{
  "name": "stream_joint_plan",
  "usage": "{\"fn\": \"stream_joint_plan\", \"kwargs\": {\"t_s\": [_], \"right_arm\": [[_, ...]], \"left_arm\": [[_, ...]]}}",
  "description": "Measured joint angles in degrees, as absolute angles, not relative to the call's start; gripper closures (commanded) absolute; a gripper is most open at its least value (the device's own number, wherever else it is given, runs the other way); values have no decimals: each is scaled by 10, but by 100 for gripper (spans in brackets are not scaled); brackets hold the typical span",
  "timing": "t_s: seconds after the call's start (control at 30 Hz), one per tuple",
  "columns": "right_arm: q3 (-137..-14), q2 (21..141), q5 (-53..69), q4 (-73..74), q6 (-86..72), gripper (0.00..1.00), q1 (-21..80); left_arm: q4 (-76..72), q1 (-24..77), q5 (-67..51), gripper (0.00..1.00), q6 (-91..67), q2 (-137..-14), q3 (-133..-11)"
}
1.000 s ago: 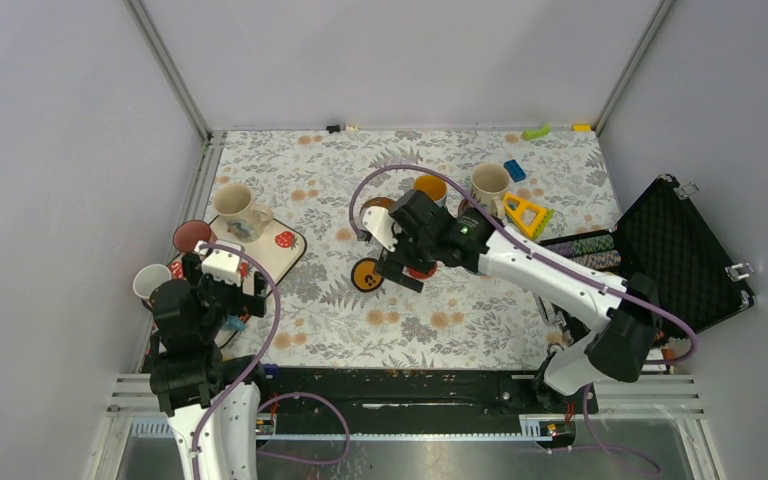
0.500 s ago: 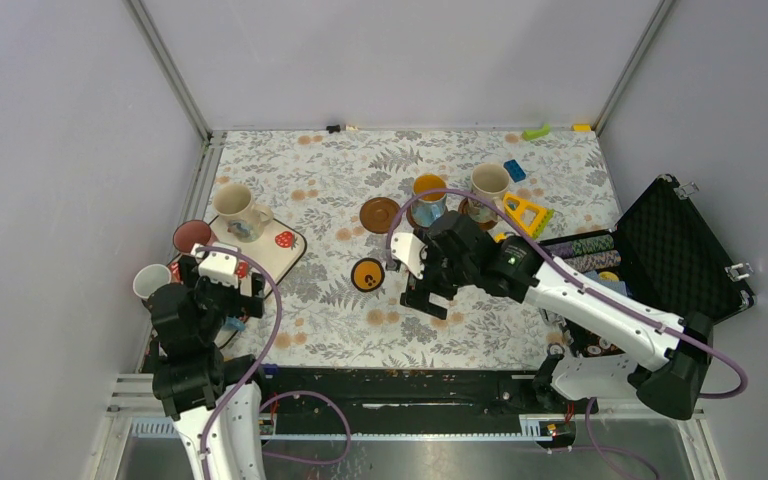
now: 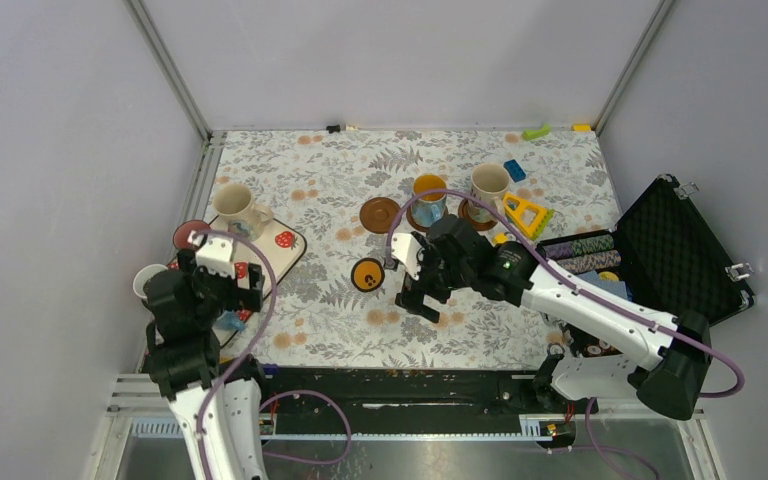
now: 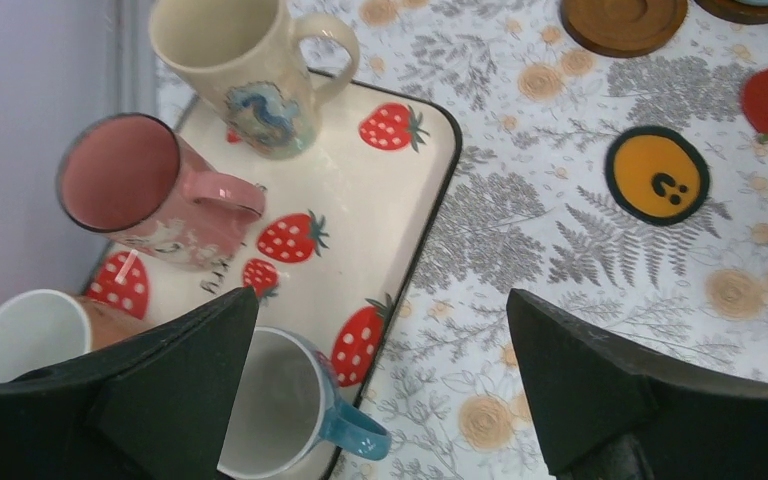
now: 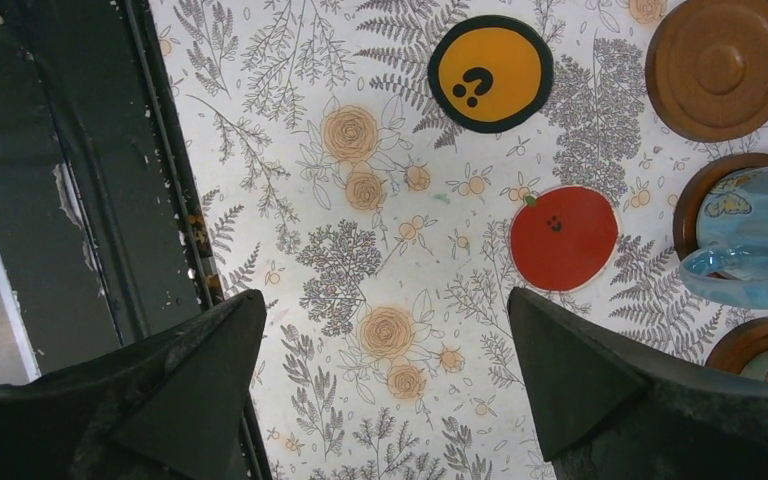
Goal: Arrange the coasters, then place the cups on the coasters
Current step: Move the coaster to the center of the board, then pick up the cup from the tray.
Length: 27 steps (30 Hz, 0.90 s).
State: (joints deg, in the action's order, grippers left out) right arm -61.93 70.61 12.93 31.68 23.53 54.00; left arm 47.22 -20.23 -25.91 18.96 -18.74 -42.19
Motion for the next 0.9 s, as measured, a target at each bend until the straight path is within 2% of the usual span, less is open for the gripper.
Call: {"fn": "stream_joint_plan", "kwargs": {"t_s": [0.07, 0.17, 0.27, 0.47, 0.63, 0.77, 0.9], "right_arm": [[-616, 706, 128, 313, 235, 0, 537], [-610, 703, 128, 304, 234, 0, 514], [-608, 699, 119, 300, 233, 0, 487], [-599, 674, 123, 290, 226, 0, 423], [-597, 672, 133, 286, 218, 0, 392], [-595, 676, 145, 281, 216, 0, 390], [-592, 679, 150, 279, 216, 0, 390]], "left_arm": [[479, -202, -264, 1, 184, -239, -444], [512, -195, -284, 1, 181, -371, -538], [503, -141, -283, 1, 183, -489, -644], [487, 78, -109, 1, 182, -691, -803], [464, 145, -3, 1, 183, -867, -894], [467, 152, 36, 1, 184, -951, -919], [480, 152, 50, 1, 180, -952, -907]]}}
